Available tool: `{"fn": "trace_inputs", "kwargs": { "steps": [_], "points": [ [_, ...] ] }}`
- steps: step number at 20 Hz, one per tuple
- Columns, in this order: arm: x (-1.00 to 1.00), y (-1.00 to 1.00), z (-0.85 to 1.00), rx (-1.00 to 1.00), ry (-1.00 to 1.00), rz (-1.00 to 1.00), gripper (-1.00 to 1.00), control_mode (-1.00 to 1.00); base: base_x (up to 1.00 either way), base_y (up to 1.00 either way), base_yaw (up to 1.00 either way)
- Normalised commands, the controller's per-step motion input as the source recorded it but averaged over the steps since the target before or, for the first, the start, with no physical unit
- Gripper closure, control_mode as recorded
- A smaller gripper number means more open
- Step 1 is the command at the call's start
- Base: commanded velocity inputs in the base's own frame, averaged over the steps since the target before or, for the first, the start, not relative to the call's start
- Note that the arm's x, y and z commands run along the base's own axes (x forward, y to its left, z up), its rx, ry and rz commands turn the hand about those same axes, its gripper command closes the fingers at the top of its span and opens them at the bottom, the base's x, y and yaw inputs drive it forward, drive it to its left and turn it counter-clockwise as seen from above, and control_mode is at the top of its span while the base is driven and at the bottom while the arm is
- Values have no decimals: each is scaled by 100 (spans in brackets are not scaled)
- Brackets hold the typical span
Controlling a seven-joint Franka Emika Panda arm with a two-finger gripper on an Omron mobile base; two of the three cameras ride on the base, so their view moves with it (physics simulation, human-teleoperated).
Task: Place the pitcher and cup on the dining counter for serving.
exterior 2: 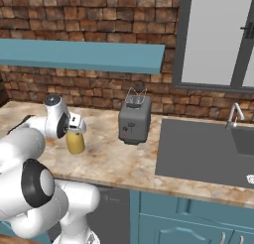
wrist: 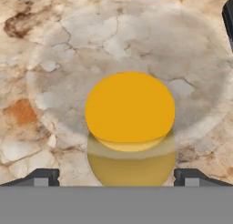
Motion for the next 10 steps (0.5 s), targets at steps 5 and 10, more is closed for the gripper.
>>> {"fn": "trace_inputs", "kwargs": {
  "steps": [5, 10],
  "points": [
    [0, -1, -3, 0, -7, 0, -100, -100, 0, 0, 0],
    [0, 0, 0, 0, -10, 0, -100, -100, 0, 0, 0]
  ]
}}
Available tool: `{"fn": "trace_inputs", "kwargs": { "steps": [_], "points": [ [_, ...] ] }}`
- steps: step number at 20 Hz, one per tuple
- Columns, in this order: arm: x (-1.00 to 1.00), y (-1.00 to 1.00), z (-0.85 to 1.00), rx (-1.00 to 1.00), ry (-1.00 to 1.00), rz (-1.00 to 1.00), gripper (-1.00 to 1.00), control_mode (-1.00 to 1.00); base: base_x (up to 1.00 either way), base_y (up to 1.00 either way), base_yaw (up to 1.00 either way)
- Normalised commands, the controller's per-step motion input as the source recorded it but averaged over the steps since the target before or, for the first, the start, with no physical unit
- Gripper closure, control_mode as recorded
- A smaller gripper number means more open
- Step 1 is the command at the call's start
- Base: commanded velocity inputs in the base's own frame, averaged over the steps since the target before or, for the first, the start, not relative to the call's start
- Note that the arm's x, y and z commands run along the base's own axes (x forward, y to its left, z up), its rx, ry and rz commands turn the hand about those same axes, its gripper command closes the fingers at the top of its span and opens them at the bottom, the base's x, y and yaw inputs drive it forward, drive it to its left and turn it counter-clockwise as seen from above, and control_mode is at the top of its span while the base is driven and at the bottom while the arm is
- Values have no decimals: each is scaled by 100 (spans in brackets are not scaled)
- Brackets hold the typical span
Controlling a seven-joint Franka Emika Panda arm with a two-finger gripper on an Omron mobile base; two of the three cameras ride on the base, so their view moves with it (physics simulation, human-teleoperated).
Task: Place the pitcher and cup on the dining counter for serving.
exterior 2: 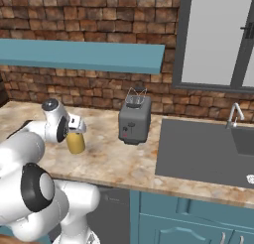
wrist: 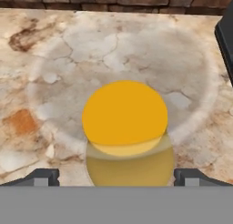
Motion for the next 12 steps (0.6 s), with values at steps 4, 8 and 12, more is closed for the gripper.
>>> {"fn": "trace_inputs", "kwargs": {
  "steps": [4, 8, 12],
  "points": [
    [0, 0, 0, 0, -12, -1, -100, -100, 0, 0, 0],
    [0, 0, 1, 0, -2, 0, -100, -100, 0, 0, 0],
    [6, 0, 1, 0, 0, 0, -100, -100, 0, 0, 0]
  ]
}}
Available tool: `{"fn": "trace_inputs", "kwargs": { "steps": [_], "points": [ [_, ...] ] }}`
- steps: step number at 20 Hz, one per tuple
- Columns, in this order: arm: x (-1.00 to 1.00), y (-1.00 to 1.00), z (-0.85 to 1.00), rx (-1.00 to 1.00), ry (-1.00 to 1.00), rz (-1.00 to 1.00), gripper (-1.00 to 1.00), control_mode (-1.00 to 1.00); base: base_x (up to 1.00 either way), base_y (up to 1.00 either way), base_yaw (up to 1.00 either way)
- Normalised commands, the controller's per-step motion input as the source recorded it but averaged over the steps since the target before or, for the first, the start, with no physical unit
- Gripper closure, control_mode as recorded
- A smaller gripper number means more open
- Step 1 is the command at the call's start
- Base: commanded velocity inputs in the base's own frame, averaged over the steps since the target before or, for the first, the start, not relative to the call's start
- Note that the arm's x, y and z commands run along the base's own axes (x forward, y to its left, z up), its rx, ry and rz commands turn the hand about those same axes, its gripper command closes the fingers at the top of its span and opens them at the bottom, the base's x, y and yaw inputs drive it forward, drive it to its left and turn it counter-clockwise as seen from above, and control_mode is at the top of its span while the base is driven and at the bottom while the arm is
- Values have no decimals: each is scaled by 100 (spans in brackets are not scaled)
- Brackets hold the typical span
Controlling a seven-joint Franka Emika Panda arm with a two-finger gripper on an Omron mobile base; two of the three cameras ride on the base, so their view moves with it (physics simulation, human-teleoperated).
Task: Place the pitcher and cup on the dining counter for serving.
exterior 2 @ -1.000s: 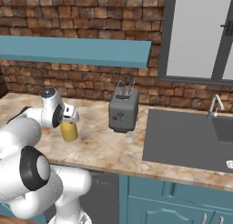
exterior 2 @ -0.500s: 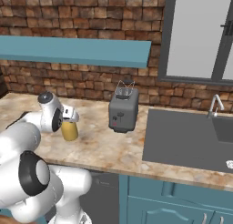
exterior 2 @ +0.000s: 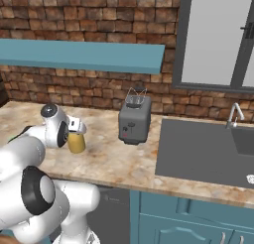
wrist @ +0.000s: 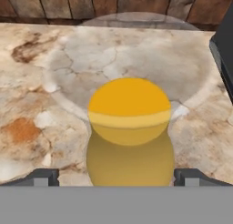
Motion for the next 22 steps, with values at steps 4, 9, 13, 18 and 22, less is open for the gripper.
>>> {"fn": "trace_inputs", "kwargs": {
  "steps": [4, 9, 13, 18, 22],
  "points": [
    [15, -3, 0, 0, 0, 0, -100, -100, 0, 0, 0],
    [19, -8, 0, 0, 0, 0, -100, -100, 0, 0, 0],
    [9, -7, 0, 0, 0, 0, 100, -100, 0, 0, 0],
    [4, 0, 0, 0, 0, 0, 100, -100, 0, 0, 0],
    [0, 0, 0, 0, 0, 0, 100, -100, 0, 0, 0]
  ]
}}
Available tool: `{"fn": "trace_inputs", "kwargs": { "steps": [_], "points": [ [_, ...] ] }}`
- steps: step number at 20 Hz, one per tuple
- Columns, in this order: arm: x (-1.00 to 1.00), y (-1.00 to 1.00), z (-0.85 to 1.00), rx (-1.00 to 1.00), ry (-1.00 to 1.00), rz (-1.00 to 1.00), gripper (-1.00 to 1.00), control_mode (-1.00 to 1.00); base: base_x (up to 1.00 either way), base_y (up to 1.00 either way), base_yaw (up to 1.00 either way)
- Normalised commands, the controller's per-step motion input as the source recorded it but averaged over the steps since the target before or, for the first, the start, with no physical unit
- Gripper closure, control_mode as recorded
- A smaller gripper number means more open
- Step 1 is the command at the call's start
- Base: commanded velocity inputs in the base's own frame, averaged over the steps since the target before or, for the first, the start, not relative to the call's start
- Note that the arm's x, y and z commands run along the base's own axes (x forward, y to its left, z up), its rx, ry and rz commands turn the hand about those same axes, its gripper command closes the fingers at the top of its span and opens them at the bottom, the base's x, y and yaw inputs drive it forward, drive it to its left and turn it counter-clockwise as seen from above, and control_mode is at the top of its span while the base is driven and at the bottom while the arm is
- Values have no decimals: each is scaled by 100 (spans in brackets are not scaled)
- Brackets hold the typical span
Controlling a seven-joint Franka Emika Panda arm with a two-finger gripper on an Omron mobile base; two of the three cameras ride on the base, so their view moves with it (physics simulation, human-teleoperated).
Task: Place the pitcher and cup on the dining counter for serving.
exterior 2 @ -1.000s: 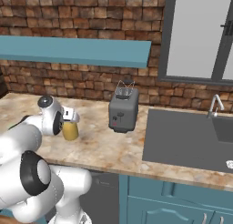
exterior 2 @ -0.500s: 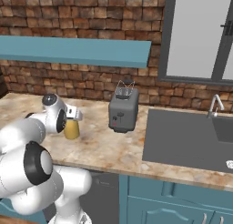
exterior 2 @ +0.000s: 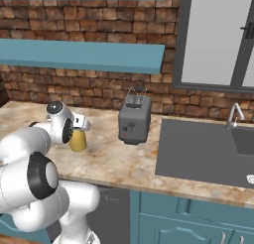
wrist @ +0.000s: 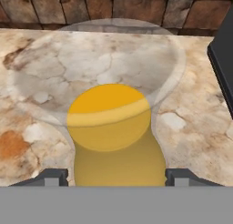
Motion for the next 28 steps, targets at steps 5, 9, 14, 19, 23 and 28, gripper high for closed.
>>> {"fn": "trace_inputs", "kwargs": {
  "steps": [5, 9, 14, 19, 23, 28],
  "points": [
    [0, 0, 0, 0, 0, 0, 100, -100, 0, 0, 0],
    [-16, 0, 32, 0, -5, 0, 100, -100, 0, 0, 0],
    [-36, -4, 71, 0, -5, 0, 100, -100, 0, 0, 0],
    [-51, -23, 90, 0, -9, 0, 100, -100, 0, 0, 0],
    [-53, -18, 84, 0, -10, 0, 100, -100, 0, 0, 0],
    [-54, -4, 59, 0, -12, 0, 100, -100, 0, 0, 0]
  ]
}}
